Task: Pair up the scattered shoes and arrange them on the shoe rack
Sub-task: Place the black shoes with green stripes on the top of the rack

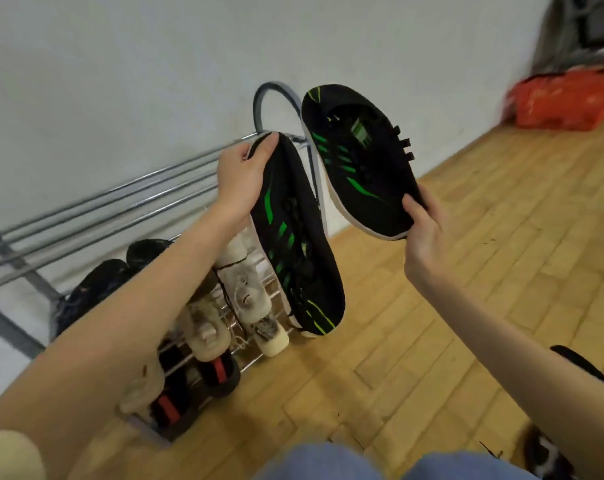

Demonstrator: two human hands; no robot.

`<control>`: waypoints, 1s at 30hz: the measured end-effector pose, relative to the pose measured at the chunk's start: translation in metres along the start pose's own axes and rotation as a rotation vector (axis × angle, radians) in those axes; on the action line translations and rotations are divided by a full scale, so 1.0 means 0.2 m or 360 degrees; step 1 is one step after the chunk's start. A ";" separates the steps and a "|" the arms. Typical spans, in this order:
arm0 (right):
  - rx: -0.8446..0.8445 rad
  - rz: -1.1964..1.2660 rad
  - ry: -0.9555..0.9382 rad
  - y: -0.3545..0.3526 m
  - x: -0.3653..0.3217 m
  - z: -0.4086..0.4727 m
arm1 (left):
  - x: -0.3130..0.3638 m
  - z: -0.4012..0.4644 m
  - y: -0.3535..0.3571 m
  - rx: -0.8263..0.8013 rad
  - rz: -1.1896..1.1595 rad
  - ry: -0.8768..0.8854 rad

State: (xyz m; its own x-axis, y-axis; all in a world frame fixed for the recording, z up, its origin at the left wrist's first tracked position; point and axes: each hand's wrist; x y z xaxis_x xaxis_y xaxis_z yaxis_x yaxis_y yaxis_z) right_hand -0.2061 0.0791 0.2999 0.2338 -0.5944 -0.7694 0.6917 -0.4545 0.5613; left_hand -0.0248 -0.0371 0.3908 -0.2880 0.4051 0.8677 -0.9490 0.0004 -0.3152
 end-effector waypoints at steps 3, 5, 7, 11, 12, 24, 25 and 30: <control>-0.0116 0.0006 0.0027 0.17 -0.02 0.10 | 0.02 0.16 -0.06 0.0066 0.0061 -0.0070; -0.0187 -0.0035 0.0068 0.28 -0.02 0.18 | 0.01 0.29 -0.13 0.0106 0.0057 -0.0146; -0.0234 -0.0087 0.0146 0.39 0.00 0.27 | -0.01 0.44 -0.23 0.0162 0.0028 -0.0237; -0.0225 -0.0119 0.0296 0.55 0.08 0.41 | -0.04 0.69 -0.38 0.0294 -0.0060 -0.0380; -0.0211 -0.0123 0.0320 0.58 0.11 0.43 | -0.05 0.74 -0.39 0.0306 -0.0074 -0.0417; -0.0056 -0.0221 0.0544 0.78 0.40 0.69 | -0.25 1.16 -0.38 0.0162 0.0022 -0.0557; -0.0065 -0.0229 0.0557 0.79 0.42 0.71 | -0.26 1.19 -0.37 0.0163 0.0075 -0.0545; -0.0054 -0.0154 0.0695 0.84 0.42 0.73 | -0.34 1.26 -0.39 0.0234 0.0868 -0.0411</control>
State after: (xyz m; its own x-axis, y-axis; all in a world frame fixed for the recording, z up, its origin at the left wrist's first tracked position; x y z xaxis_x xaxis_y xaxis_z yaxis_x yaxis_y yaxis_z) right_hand -0.1700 -0.1440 0.3740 0.4286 -0.2108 -0.8785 0.7449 -0.4677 0.4757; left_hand 0.0372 -0.2952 0.4530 -0.7408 0.0773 0.6672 -0.6587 -0.2777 -0.6993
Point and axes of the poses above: each hand's wrist, its own z-axis towards the middle knuckle, its own y-axis out of the palm, x = y × z, and after that the axes turned 10 degrees about z, right-handed
